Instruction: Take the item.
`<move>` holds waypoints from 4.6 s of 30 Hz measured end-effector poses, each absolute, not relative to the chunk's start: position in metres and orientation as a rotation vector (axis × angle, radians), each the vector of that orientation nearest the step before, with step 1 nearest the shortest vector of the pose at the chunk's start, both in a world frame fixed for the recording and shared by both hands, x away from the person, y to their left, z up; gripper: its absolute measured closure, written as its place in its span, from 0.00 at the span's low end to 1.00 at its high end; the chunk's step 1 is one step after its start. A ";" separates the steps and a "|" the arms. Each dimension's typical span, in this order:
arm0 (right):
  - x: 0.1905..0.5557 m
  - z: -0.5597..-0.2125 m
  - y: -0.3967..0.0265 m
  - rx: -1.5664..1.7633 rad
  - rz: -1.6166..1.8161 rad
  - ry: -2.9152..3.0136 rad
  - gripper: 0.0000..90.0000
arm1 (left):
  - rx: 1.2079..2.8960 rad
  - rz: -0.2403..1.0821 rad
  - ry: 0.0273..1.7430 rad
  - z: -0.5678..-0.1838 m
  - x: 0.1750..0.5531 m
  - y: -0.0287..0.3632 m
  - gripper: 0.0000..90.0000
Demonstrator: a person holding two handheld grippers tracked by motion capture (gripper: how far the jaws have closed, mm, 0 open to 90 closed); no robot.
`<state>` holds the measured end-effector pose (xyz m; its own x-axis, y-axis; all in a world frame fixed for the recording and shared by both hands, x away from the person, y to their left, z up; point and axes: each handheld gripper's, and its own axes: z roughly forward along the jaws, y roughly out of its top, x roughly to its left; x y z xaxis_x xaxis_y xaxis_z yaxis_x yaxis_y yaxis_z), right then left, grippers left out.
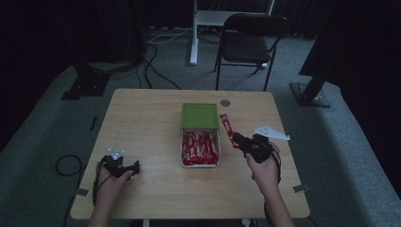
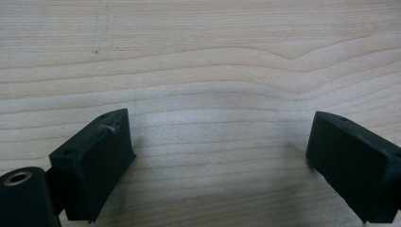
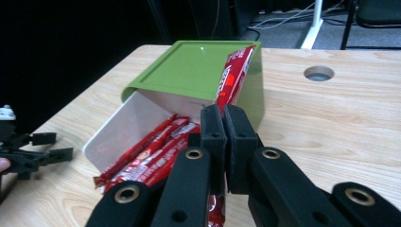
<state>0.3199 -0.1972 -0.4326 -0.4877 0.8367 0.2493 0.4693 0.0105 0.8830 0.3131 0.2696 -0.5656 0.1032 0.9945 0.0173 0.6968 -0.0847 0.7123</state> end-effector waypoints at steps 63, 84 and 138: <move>0.347 -0.528 -0.323 1.732 1.132 1.711 0.98 | 1.841 0.709 1.649 -0.566 0.313 0.270 0.09; 0.354 -0.559 -0.324 1.806 0.991 1.786 0.98 | 1.841 0.709 1.649 -0.566 0.313 0.270 0.10; 0.344 -0.541 -0.280 1.582 1.199 1.975 0.63 | 1.841 0.708 1.648 -0.566 0.313 0.270 0.10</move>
<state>0.3439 -0.2797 -0.5411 -0.3224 0.9173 0.2337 0.6305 0.0239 0.7758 0.3130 0.2696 -0.5657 0.1030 0.9945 0.0170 0.6967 -0.0843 0.7124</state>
